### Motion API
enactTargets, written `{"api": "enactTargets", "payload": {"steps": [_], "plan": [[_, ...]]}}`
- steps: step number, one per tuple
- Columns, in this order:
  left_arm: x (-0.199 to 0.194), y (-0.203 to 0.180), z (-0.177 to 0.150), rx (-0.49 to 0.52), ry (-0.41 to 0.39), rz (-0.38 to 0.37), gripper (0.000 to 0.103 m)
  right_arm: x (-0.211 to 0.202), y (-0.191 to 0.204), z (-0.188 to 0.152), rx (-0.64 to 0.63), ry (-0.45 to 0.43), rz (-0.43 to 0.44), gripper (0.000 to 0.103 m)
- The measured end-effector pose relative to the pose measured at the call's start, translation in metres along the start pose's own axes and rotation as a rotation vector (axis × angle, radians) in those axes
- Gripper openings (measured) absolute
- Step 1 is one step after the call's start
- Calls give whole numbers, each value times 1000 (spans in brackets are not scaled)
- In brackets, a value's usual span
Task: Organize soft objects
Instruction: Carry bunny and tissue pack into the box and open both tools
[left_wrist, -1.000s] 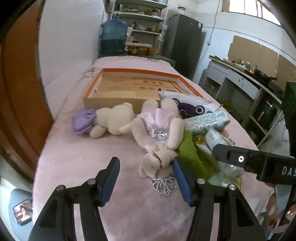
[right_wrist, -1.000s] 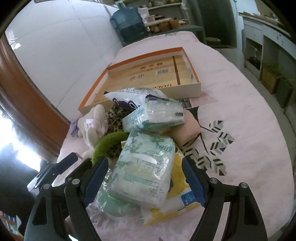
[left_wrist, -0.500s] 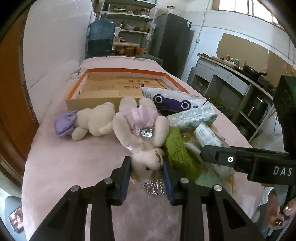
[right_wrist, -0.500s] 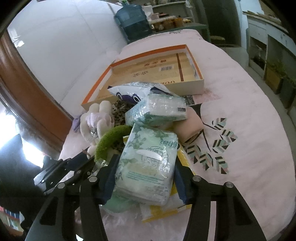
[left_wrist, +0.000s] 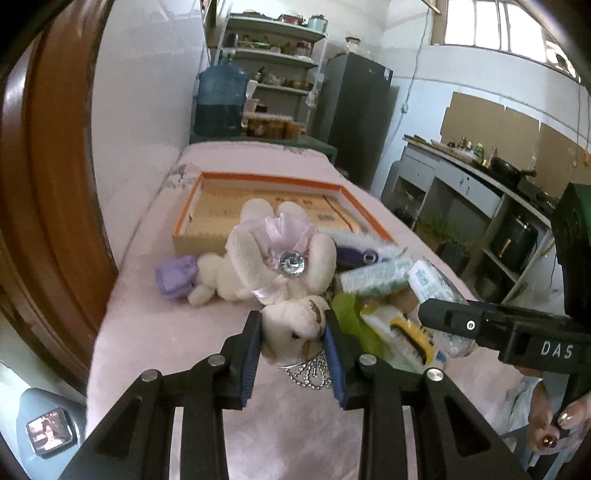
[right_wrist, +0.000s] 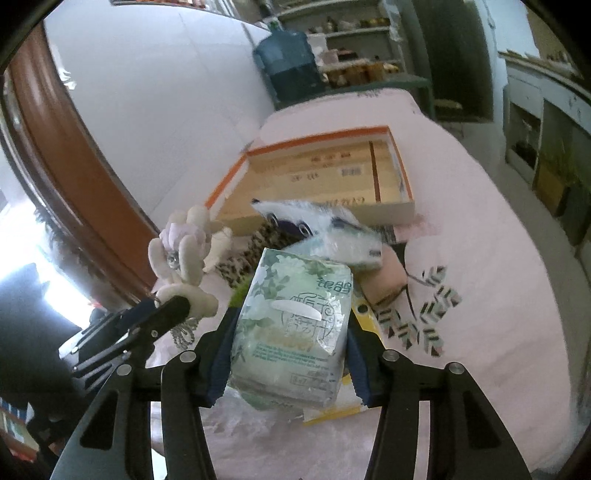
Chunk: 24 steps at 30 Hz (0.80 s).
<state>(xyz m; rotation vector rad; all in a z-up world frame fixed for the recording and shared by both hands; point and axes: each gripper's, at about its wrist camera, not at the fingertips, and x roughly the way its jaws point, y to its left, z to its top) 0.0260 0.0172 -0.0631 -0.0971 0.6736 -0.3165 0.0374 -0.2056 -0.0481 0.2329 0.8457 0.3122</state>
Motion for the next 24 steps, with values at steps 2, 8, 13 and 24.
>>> {"api": "enactTargets", "payload": {"steps": [2, 8, 13, 24], "plan": [[-5, -2, 7, 3, -14, 7, 33, -5, 4, 5, -19, -14, 8, 54], [-12, -6, 34, -7, -30, 53, 33, -16, 13, 28, -76, -64, 12, 54], [-9, -8, 60, -11, -31, 99, 33, -17, 14, 51, -95, -91, 19, 54], [11, -4, 110, -32, -48, 141, 33, -1, 11, 106, -128, -120, 15, 54]]}}
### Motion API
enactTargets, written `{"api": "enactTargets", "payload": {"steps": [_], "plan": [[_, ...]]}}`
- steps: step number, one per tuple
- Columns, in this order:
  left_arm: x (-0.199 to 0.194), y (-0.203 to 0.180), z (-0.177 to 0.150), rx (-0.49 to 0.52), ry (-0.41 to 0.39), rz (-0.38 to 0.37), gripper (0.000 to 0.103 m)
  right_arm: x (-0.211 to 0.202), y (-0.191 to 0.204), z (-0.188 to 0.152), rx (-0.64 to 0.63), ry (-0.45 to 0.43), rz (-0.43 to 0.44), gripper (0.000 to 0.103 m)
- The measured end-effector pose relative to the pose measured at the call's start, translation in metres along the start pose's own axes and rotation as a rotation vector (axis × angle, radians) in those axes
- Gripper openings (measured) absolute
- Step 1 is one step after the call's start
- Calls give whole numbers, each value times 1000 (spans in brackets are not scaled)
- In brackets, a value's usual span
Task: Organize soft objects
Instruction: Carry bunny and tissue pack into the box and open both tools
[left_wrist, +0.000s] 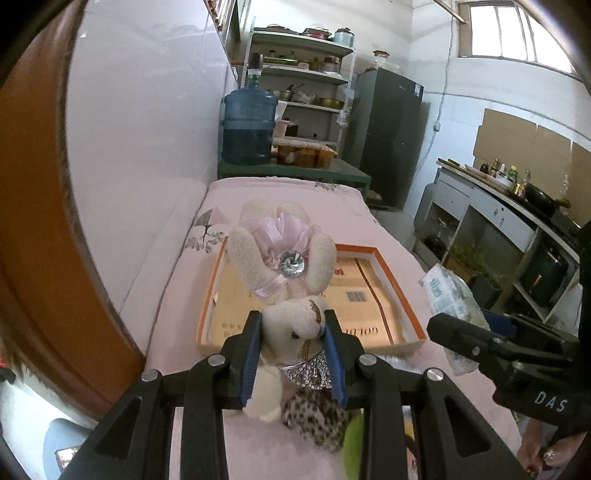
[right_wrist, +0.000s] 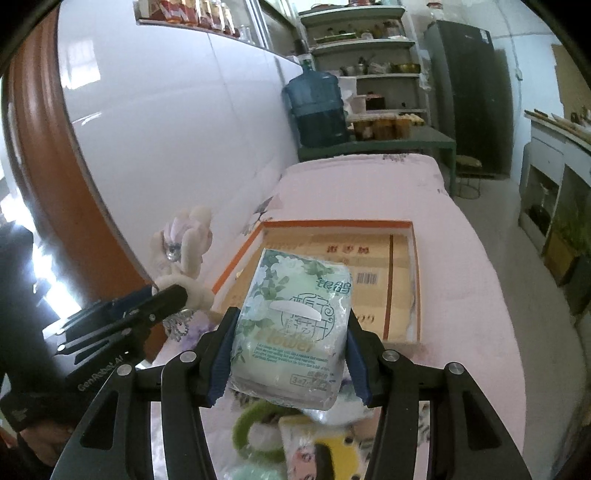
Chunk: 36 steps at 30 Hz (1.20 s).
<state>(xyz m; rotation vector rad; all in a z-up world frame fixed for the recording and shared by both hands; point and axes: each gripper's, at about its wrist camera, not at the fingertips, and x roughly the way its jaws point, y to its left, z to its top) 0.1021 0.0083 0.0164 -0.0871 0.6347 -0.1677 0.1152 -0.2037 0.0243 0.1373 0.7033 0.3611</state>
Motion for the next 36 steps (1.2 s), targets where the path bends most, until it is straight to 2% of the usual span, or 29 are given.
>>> {"api": "enactTargets", "payload": {"steps": [8, 16, 24, 36], "plan": [[40, 6, 36, -3, 16, 6, 33, 43, -18, 35, -22, 45, -22, 54], [106, 12, 58, -27, 91, 26, 33, 97, -47, 56, -2, 116, -22, 54], [158, 16, 56, -35, 165, 45, 33, 152, -72, 61, -5, 198, -48, 54], [203, 15, 54, -28, 226, 30, 33, 196, -93, 63, -5, 255, -75, 54]]}}
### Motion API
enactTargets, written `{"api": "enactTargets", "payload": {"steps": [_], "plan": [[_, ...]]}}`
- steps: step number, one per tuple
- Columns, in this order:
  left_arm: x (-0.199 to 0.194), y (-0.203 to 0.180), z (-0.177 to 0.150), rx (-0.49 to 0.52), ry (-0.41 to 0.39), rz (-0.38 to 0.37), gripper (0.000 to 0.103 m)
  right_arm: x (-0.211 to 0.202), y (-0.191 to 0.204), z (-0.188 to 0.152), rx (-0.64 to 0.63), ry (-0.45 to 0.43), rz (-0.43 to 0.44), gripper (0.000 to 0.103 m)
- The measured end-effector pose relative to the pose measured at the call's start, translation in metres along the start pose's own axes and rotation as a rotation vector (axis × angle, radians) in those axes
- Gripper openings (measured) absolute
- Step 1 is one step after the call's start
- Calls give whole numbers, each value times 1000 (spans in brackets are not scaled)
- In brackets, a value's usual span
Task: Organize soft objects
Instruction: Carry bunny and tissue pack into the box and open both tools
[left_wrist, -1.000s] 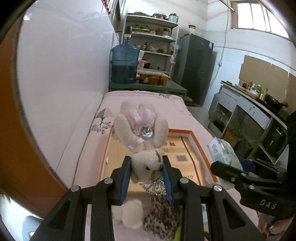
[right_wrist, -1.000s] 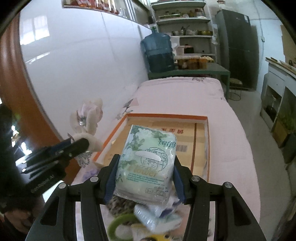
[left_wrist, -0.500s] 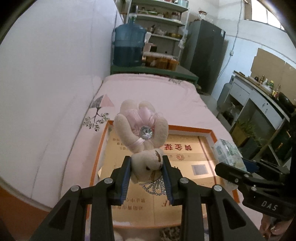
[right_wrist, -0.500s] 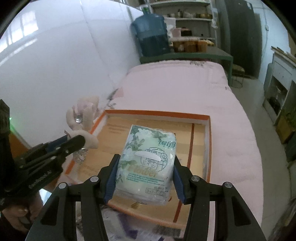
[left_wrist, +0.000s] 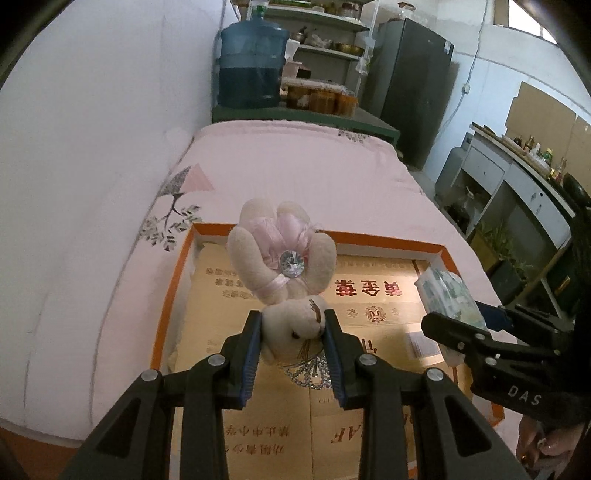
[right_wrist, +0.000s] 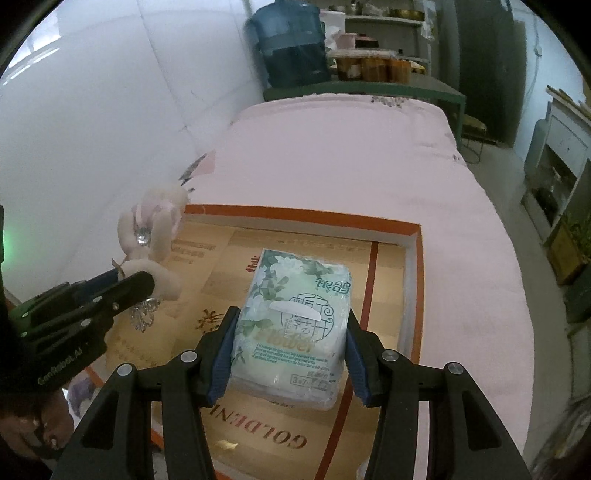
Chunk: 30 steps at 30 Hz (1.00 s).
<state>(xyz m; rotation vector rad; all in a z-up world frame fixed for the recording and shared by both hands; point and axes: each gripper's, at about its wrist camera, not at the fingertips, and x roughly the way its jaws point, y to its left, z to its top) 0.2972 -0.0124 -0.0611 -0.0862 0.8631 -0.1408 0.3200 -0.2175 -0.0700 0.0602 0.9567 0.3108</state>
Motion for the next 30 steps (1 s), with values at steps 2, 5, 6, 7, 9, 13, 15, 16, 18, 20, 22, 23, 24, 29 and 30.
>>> {"api": "enactTargets", "payload": {"steps": [2, 5, 6, 7, 9, 13, 15, 16, 18, 20, 22, 23, 24, 29, 30], "plan": [[9, 0, 1, -1, 15, -2, 33, 7, -2, 2, 1, 9, -3, 54], [17, 0, -2, -3, 31, -3, 33, 14, -3, 3, 0, 22, -6, 54], [19, 0, -4, -2, 37, -3, 33, 16, -4, 3, 0, 25, -7, 54], [20, 0, -5, 0, 40, -3, 33, 19, -4, 2, 1, 31, -6, 54], [24, 0, -7, 4, 48, -3, 33, 23, -3, 0, 3, 38, -6, 54], [29, 0, -11, 10, 59, -3, 33, 31, -4, -4, 6, 54, -10, 54], [30, 0, -13, 12, 61, -3, 33, 34, -3, -4, 5, 59, -13, 54], [31, 0, -12, 11, 61, -4, 33, 35, -3, -5, 6, 62, -13, 54], [32, 1, -12, 8, 62, -6, 34, 36, -3, -6, 5, 63, -15, 54], [33, 1, -12, 9, 64, -5, 35, 36, -3, -6, 2, 62, -16, 54], [33, 1, -13, 9, 60, -5, 37, 37, -4, -6, 3, 62, -14, 54], [33, 1, -13, 9, 60, -6, 37, 37, -4, -6, 3, 64, -13, 54], [33, 1, -14, 5, 56, -11, 38, 38, -5, -6, 2, 66, -11, 55], [33, 5, -14, -12, 50, -42, 59, 37, -4, -8, -2, 58, -15, 58], [33, 5, -15, -8, 54, -62, 61, 36, -3, -8, -6, 55, -20, 58]]}}
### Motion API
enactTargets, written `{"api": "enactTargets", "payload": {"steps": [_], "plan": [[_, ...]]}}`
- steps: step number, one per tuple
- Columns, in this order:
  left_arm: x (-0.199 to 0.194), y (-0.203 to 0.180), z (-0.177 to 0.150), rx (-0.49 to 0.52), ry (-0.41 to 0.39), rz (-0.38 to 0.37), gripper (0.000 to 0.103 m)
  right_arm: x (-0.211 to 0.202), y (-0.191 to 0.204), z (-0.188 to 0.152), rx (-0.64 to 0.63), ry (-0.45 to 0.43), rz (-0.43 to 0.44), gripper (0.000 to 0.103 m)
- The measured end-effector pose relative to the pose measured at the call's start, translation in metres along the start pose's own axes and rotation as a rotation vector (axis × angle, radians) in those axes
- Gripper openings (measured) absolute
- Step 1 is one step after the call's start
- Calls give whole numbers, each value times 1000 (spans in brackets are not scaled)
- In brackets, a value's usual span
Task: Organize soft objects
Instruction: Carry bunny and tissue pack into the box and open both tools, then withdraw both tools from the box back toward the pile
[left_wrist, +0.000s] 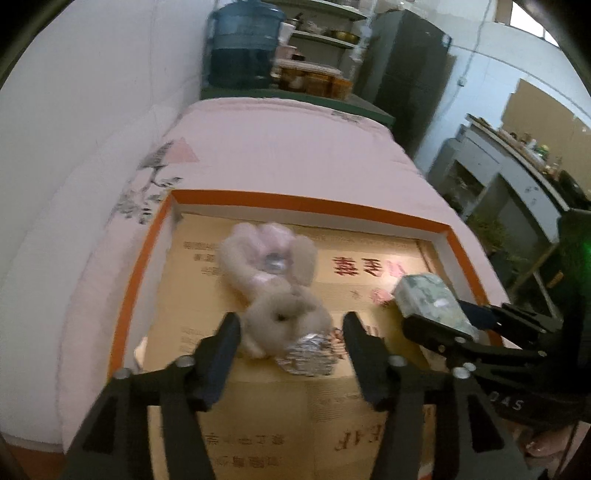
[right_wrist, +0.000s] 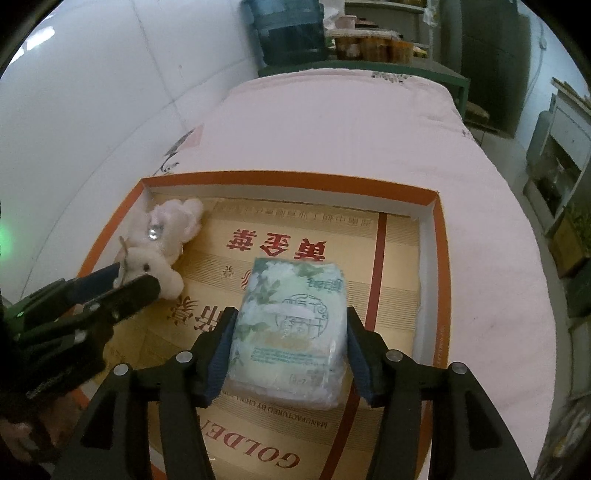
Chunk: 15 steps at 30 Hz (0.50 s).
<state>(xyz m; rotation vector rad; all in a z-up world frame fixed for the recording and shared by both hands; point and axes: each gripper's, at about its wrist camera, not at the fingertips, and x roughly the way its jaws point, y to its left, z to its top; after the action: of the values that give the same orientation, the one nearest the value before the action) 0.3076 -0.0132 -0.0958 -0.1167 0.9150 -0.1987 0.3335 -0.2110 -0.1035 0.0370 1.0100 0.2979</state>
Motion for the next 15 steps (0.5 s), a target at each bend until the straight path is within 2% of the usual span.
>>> {"api": "enactTargets", "payload": {"steps": [2, 5, 8, 15], "plan": [[1, -1, 0, 5, 13, -25, 61, -2, 2, -1, -8, -7, -14, 63], [-3, -5, -1, 33, -3, -9, 62, -8, 4, -3, -20, -27, -46, 69], [-16, -11, 0, 61, -46, 10, 70, -16, 3, -6, -17, -47, -59, 73], [-42, -16, -3, 86, -95, -21, 73, -42, 0, -15, 26, -82, -46, 74]]}}
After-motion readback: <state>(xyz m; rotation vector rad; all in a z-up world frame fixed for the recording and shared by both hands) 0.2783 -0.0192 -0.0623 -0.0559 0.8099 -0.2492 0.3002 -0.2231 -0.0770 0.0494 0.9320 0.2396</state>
